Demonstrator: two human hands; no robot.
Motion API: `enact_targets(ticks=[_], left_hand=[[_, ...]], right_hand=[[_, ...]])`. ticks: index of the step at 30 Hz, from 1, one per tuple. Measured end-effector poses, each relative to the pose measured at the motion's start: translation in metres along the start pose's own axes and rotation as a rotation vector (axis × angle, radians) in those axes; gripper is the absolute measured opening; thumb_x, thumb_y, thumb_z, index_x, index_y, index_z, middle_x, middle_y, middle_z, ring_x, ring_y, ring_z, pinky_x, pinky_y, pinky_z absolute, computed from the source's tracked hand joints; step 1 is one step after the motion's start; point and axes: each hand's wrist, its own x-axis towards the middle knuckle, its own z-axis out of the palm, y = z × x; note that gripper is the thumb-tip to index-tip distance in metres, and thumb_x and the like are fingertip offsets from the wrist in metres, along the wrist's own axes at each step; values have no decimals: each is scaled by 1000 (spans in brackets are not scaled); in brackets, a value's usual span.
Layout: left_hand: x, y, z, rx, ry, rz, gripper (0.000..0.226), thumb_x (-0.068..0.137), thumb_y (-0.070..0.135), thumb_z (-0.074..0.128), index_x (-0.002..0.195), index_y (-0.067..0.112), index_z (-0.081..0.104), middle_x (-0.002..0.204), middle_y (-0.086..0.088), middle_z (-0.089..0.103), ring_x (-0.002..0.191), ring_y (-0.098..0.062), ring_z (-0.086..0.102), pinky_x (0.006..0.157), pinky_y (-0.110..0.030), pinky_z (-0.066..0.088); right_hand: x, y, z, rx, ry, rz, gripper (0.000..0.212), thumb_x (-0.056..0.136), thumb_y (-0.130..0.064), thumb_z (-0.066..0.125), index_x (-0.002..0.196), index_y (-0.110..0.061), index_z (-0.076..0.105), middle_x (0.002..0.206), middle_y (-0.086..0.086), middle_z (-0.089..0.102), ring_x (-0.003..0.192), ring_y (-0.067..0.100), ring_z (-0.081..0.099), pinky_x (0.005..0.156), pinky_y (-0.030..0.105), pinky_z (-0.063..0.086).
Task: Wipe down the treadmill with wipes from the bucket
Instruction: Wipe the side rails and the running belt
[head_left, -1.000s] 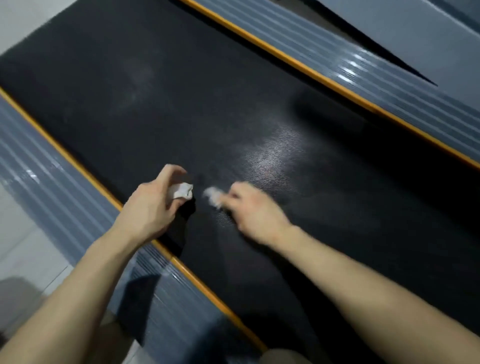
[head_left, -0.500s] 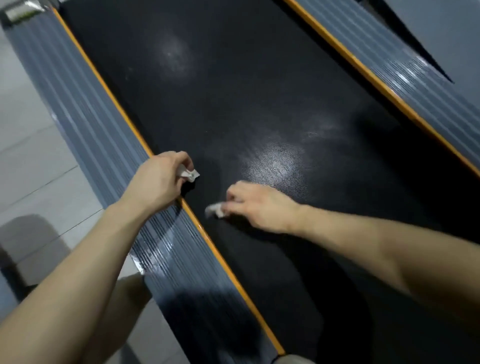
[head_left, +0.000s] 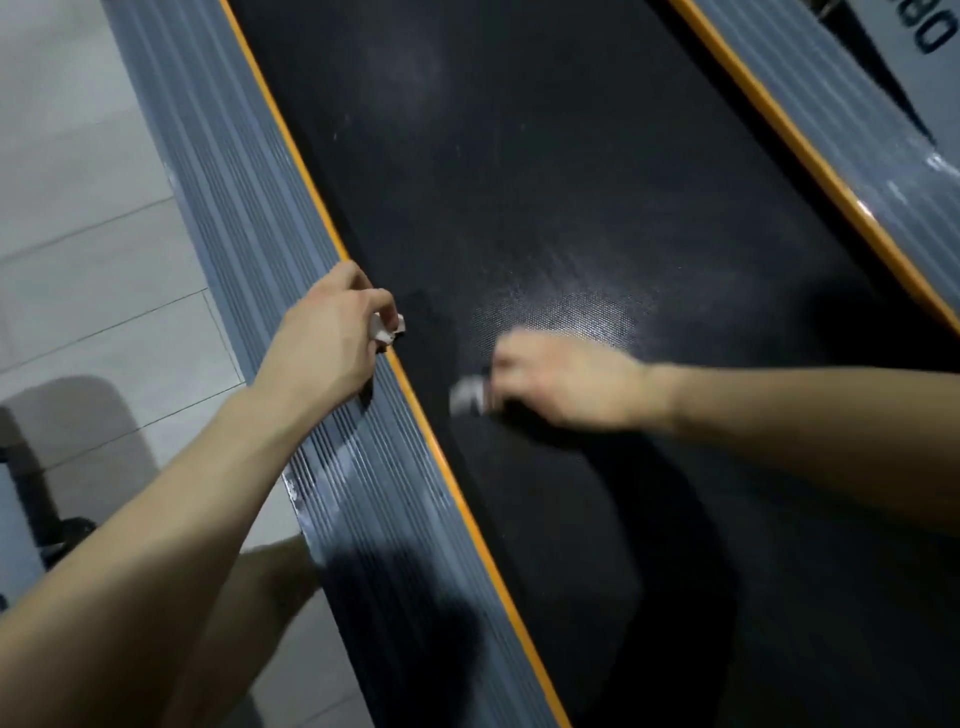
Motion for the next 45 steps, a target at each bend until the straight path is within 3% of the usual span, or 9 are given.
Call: enact_targets(ticks=[3, 5, 10, 12, 20, 26, 29, 36, 45], left_hand=[[0, 0, -3, 49, 15, 27, 16, 89, 10, 74, 99, 21, 78, 104, -3, 58, 90, -33, 63, 72, -51, 57], [-2, -3, -6, 49, 42, 41, 22, 88, 16, 77, 110, 19, 76, 105, -5, 65, 98, -34, 64, 78, -48, 55], [-13, -11, 2, 19, 103, -11, 17, 91, 18, 75, 109, 18, 73, 100, -1, 62, 105, -31, 60, 79, -45, 50], [-17, -13, 7, 16, 105, -24, 17, 92, 14, 73, 109, 18, 73, 104, -2, 62, 105, -31, 61, 81, -47, 53], [-14, -19, -5, -25, 100, -69, 15, 92, 22, 78, 107, 23, 79, 107, -1, 60, 99, -26, 62, 77, -40, 49], [-17, -29, 2, 44, 150, -120, 17, 95, 22, 76, 111, 21, 79, 107, -2, 61, 106, -29, 60, 74, -39, 43], [-21, -27, 5, 37, 153, -125, 18, 95, 20, 75, 113, 21, 79, 109, -2, 61, 107, -28, 59, 76, -39, 45], [-21, -21, -2, 49, 105, -144, 21, 93, 17, 72, 112, 26, 77, 109, 2, 61, 112, -28, 59, 78, -43, 50], [-10, 11, -6, 65, 33, -82, 19, 93, 23, 74, 112, 26, 77, 100, -3, 61, 104, -36, 63, 77, -45, 47]], right_hand=[[34, 45, -4, 3, 236, 550, 18, 104, -19, 53, 118, -23, 63, 112, 6, 50, 101, 30, 56, 75, 49, 58], [32, 19, 6, 55, 248, 607, 27, 103, -14, 54, 126, -27, 61, 111, 6, 48, 97, 30, 56, 75, 49, 59], [-30, -87, 18, 190, -206, -211, 33, 99, -18, 59, 132, -18, 64, 105, 4, 50, 91, 22, 50, 79, 37, 51], [-16, -60, 14, 149, -169, -320, 25, 101, -18, 58, 122, -15, 70, 102, 6, 55, 92, 23, 50, 79, 38, 48], [115, 23, -7, 95, 172, 569, 28, 103, -16, 53, 120, -19, 75, 116, 7, 50, 102, 32, 59, 88, 47, 55], [-15, -81, 9, 284, -221, -97, 26, 94, -16, 60, 117, -21, 70, 109, 3, 53, 96, 22, 57, 81, 38, 55], [-5, -64, 12, 215, -156, -218, 18, 94, -14, 70, 111, -18, 73, 103, 6, 57, 92, 20, 53, 79, 30, 44], [136, 12, 6, 162, 161, 558, 25, 102, -16, 56, 119, -20, 74, 113, 5, 47, 100, 30, 56, 82, 51, 56], [-87, -128, 18, 317, -317, -101, 23, 93, -19, 61, 114, -24, 68, 110, 1, 47, 96, 23, 53, 83, 39, 52]])
